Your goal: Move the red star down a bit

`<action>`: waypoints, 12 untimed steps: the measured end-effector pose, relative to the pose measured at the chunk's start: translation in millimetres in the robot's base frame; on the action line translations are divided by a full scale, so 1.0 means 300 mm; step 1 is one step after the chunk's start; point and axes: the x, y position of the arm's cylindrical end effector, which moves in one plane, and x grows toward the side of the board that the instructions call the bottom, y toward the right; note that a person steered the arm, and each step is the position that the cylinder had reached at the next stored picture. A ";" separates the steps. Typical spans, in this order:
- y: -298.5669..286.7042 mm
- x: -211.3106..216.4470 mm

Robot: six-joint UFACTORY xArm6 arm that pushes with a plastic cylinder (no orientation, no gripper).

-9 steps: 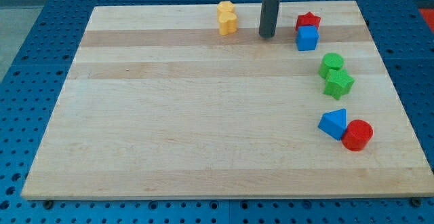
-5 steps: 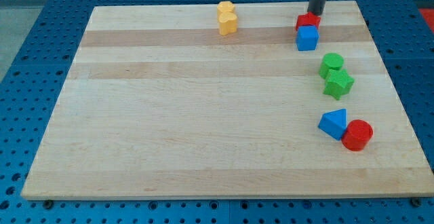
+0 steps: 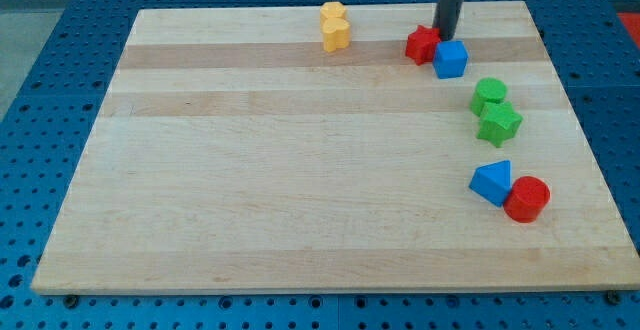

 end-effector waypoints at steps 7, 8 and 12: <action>-0.312 0.305; -0.312 0.348; -0.260 0.317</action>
